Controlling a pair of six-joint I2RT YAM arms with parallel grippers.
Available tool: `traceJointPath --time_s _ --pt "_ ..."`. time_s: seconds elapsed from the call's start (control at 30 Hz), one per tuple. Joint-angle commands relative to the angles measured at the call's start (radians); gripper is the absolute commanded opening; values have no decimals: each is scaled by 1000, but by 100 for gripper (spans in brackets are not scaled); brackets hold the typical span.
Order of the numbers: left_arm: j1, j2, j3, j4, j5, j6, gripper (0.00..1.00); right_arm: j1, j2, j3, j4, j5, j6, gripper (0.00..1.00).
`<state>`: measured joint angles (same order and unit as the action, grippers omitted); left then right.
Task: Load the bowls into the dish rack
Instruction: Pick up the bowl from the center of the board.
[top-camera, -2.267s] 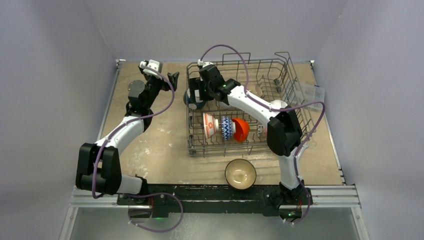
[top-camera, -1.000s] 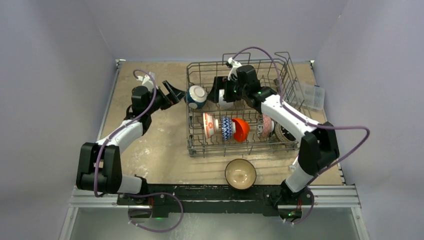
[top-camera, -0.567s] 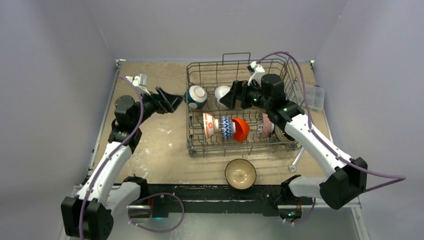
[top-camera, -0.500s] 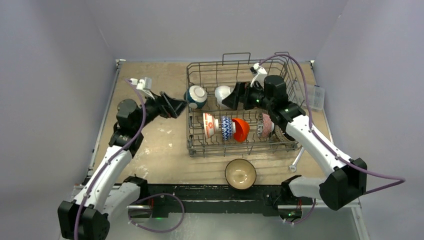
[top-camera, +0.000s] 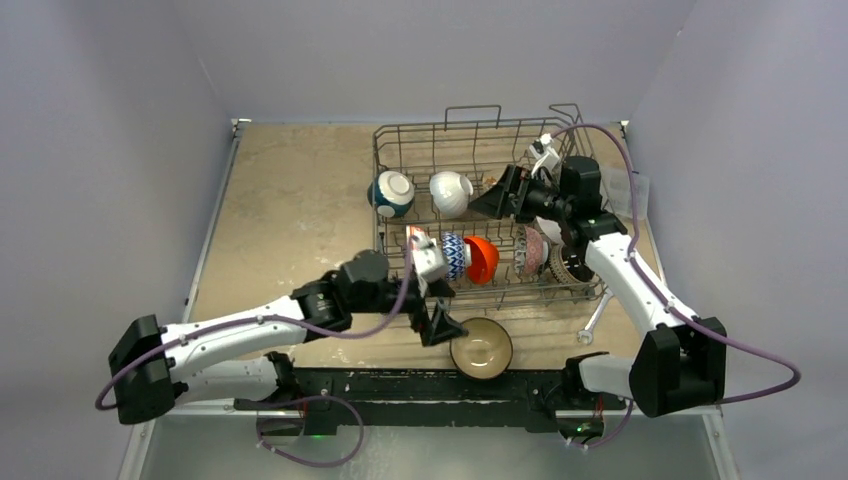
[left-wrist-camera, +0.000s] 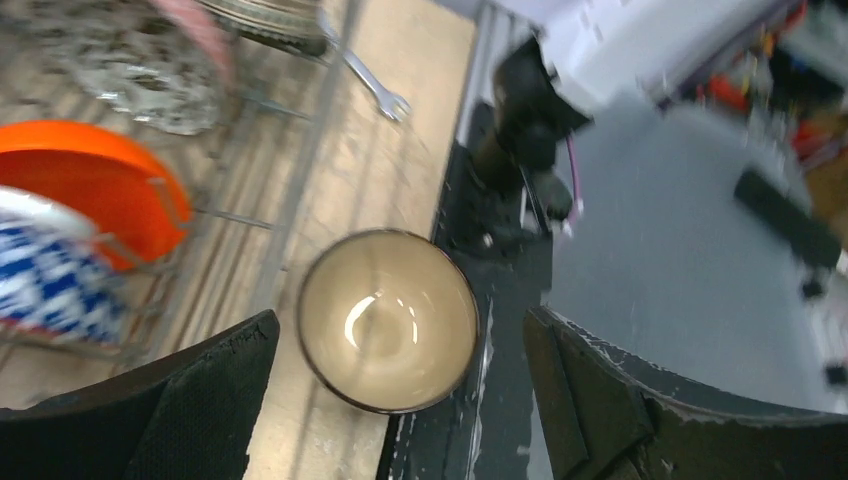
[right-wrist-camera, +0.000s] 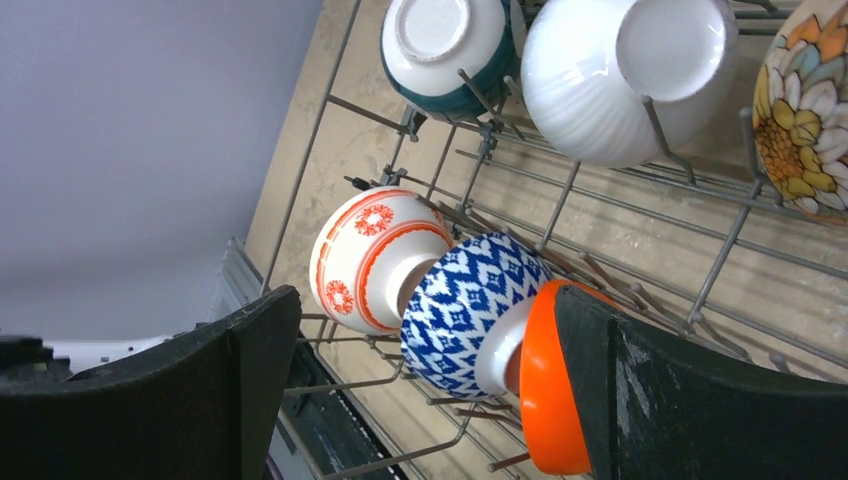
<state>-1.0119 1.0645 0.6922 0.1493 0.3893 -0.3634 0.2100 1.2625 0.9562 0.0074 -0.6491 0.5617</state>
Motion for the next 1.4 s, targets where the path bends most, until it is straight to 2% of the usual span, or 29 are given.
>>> traceJointPath --time_s 0.0,0.1,0.23,0.4,0.5,0.6,0.93,1.17,1.37 --pt "-157 53 52 -33 -64 314 88 -27 -21 -15 38 -81 9 99" --pt "-227 86 47 -71 -81 506 82 -30 -18 -16 28 -84 -1 99" --pt "-313 146 57 -144 -138 731 82 -31 -22 -6 -4 -60 -28 99" --pt "-405 254 77 -208 -292 881 81 -31 -45 20 -107 23 -91 99" --pt "-448 310 89 -202 -371 923 78 -30 -45 73 -210 161 -170 98" --pt "-481 368 110 -204 -406 963 70 -28 -37 102 -300 235 -216 96" --pt "-542 486 115 -91 -489 994 55 81 -51 122 -416 435 -253 89" --pt "-558 536 125 -99 -520 1022 35 118 -66 140 -440 486 -261 89" --pt "-562 519 113 -109 -513 1028 8 118 -101 152 -441 491 -272 91"
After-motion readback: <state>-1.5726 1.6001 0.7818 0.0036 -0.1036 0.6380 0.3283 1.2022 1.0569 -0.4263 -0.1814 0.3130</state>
